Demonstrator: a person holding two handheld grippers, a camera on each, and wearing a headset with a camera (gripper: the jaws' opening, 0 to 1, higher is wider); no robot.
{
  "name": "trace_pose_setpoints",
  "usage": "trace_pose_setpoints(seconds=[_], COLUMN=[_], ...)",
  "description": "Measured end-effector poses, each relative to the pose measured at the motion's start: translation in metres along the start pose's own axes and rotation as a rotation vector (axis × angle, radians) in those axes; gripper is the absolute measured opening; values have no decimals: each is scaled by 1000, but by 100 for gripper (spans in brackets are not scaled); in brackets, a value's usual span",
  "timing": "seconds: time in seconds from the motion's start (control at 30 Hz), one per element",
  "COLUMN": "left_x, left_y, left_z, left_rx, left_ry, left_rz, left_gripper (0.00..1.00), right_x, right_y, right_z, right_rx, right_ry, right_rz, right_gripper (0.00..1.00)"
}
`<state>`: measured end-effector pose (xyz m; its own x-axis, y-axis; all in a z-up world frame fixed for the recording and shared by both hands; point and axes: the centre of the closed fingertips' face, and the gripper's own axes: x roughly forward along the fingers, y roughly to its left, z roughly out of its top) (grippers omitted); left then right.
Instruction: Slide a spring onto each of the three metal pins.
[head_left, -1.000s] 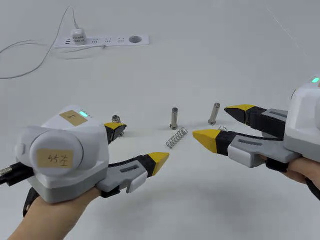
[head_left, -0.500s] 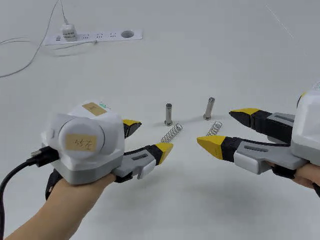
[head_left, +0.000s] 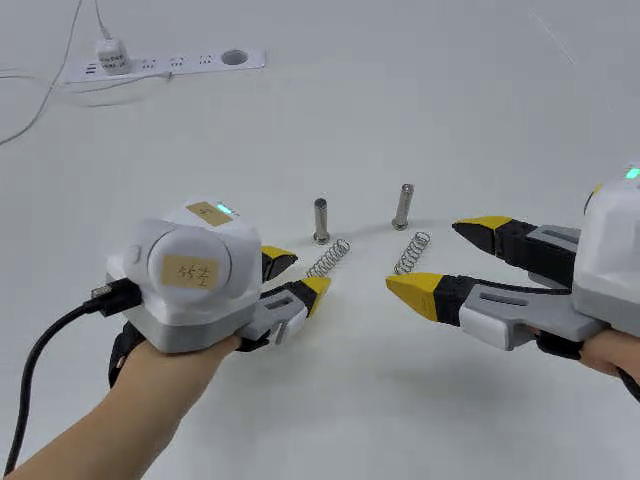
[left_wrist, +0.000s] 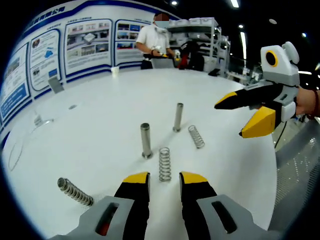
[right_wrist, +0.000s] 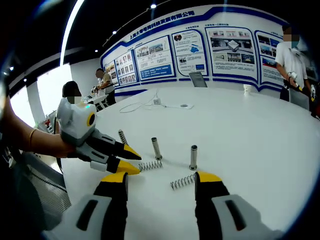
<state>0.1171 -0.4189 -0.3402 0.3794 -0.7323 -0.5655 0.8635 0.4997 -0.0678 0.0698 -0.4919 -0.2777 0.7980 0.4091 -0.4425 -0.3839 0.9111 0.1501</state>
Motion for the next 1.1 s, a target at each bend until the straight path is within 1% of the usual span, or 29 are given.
trace_pose_setpoints(seconds=[0.07, 0.17, 0.3, 0.47, 0.67, 0.93, 1.1], left_x=[3, 6, 9, 12, 13, 12, 10], left_y=[0, -2, -1, -1, -1, -1, -1], left_z=[-1, -3, -4, -2, -2, -2, -4], left_rx=[-1, 13, 15, 25, 45, 60, 57], left_ry=[1, 7, 15, 12, 17, 23, 27], left_rz=[-4, -12, -14, -16, -5, 0, 4], left_gripper=[23, 22, 19, 17, 12, 11, 10], right_x=[0, 0, 0, 1, 2, 2, 3], right_y=[0, 1, 1, -2, -4, -5, -5], right_z=[0, -1, -2, -3, -4, -2, 0], right_rx=[6, 7, 14, 24, 30, 43, 50], right_ry=[0, 1, 0, 0, 3, 3, -3], right_rz=[0, -1, -3, -11, -19, -24, -23], right_gripper=[55, 55, 55, 55, 55, 55, 55])
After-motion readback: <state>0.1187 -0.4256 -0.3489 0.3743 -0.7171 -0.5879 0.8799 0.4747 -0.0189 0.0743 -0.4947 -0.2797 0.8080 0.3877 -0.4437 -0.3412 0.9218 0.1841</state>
